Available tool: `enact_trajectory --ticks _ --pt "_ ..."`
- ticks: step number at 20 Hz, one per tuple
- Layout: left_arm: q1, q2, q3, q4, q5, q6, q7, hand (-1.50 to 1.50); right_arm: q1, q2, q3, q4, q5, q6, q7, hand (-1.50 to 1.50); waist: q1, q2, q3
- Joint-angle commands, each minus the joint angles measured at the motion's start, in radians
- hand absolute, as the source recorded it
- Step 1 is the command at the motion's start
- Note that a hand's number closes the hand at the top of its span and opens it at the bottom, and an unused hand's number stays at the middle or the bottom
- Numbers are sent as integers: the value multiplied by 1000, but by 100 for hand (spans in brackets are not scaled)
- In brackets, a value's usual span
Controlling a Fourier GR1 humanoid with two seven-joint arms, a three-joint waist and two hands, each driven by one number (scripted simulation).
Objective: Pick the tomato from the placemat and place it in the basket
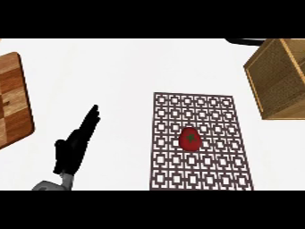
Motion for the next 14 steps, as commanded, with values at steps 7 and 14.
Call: enact_trajectory --ticks 7,14 --pt "-108 114 139 -7 45 -11 101 0 -166 -115 245 -10 130 390 -135 150 80 1 43" --pt "-185 175 224 13 94 -25 223 0 -143 305 593 -47 478 11 -129 -150 7 -16 49"
